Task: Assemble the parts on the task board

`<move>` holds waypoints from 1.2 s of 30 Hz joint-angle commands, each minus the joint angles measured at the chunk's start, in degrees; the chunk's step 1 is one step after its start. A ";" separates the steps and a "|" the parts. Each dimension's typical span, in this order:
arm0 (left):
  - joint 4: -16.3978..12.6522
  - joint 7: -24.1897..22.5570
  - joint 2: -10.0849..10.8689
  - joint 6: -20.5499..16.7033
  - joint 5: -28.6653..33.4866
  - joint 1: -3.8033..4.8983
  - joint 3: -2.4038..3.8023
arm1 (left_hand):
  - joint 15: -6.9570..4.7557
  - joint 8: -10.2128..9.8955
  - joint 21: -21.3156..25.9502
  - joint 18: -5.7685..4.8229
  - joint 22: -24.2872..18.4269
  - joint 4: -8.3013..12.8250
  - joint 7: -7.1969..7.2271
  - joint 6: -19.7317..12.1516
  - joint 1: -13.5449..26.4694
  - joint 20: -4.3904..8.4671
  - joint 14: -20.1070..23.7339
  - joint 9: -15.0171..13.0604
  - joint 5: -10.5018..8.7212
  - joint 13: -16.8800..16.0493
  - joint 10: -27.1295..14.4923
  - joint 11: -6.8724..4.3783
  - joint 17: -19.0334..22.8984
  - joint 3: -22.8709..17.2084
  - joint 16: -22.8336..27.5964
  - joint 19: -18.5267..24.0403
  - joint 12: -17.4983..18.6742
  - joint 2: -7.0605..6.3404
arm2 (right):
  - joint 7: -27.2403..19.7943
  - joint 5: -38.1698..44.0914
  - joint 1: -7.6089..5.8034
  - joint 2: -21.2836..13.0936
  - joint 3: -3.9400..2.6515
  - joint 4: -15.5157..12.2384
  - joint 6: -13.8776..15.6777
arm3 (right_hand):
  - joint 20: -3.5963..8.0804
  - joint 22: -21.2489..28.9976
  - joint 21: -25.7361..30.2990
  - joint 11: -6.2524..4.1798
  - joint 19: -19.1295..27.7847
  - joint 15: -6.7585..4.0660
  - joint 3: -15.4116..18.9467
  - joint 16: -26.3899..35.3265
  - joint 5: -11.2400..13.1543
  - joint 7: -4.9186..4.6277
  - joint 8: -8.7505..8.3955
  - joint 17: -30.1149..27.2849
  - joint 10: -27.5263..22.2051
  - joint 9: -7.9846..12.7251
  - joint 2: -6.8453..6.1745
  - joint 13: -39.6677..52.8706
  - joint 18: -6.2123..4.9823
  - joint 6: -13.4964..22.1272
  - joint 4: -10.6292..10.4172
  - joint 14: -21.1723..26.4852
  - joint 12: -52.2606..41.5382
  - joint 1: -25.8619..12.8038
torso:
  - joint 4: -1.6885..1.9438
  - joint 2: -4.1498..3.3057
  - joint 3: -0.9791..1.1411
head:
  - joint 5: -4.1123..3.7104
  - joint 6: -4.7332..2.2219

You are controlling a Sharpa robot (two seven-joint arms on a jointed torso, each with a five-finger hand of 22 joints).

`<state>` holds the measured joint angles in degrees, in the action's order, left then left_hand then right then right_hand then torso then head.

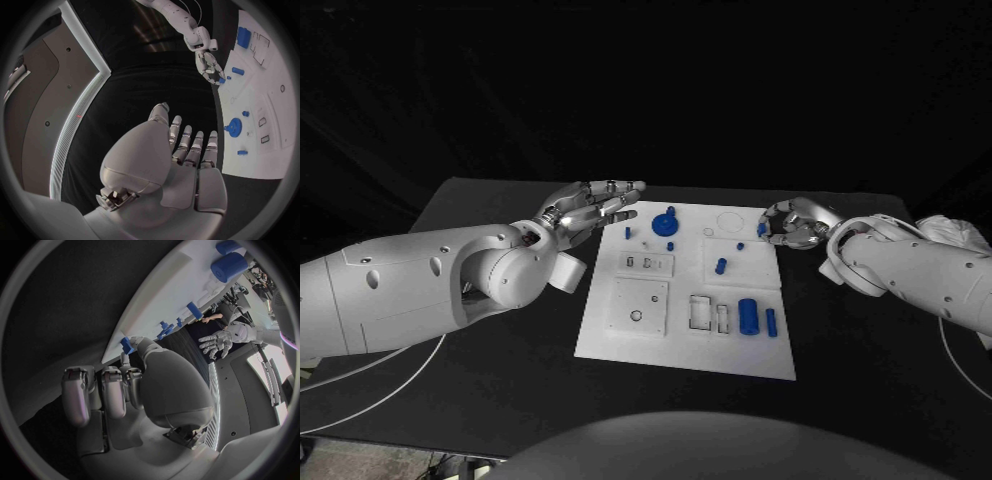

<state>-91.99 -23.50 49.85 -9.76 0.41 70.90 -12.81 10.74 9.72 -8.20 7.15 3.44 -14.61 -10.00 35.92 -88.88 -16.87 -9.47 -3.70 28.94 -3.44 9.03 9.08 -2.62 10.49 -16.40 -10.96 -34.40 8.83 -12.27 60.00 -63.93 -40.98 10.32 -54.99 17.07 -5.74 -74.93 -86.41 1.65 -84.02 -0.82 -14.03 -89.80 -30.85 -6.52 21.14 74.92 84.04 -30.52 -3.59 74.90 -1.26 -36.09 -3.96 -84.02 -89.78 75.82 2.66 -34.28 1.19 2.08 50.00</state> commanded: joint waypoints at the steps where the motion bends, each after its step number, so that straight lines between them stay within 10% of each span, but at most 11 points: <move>1: -0.10 -0.32 -0.16 1.09 -0.25 0.02 0.05 | -0.32 0.26 -0.31 -0.69 0.01 0.03 -0.13 0.22 -0.70 0.07 -0.08 -0.08 0.28 -0.09 0.28 0.07 -0.04 -0.37 -0.13 -0.26 -0.18 0.06 | 0.25 0.46 0.04 0.16 -0.01 0.08 -0.92 | -0.21 -13.42 0.18 0.35 -1.81 0.29 -0.46 -0.20 -0.44 0.03 0.72 15.08 5.96 -0.40 -0.12 15.10 0.01 -0.81 0.01 -5.98 -0.22 0.52 | 0.01 0.00 0.00 | -0.04 0.00; 36: 0.15 -0.05 -0.23 1.08 -0.25 -0.05 0.04 | -0.32 0.34 -0.31 -0.79 0.00 0.03 -0.22 0.32 -0.70 0.07 -0.04 -0.09 0.28 -0.10 0.35 0.15 -0.03 -0.46 -0.16 -0.25 -0.31 0.05 | -0.69 0.10 -0.02 0.09 -0.02 -1.46 4.01 | 0.02 -13.42 0.18 0.09 -1.81 0.01 -1.37 -0.20 -0.68 0.28 7.16 15.08 5.96 -4.92 0.85 15.10 0.00 -4.04 0.89 -5.98 -0.22 0.45 | 0.09 0.08 -0.02 | 0.43 0.00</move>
<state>-91.78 -23.28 49.75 -9.61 0.36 70.84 -12.81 10.74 9.72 -8.20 7.15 3.44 -14.61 -10.00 35.92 -88.88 -16.87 -9.48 -3.70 28.94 -3.48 9.03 9.08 -2.62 10.49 -16.40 -10.96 -34.40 8.83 -11.97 59.97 -63.94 -40.84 10.31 -56.19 19.17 -5.74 -74.91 -86.41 1.64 -84.02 -0.82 -15.13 -89.80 -31.31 -6.23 28.12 74.90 84.04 -35.32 -3.29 74.90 -1.26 -39.61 -3.17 -84.02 -89.78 76.11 2.67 -34.23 1.17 2.51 50.00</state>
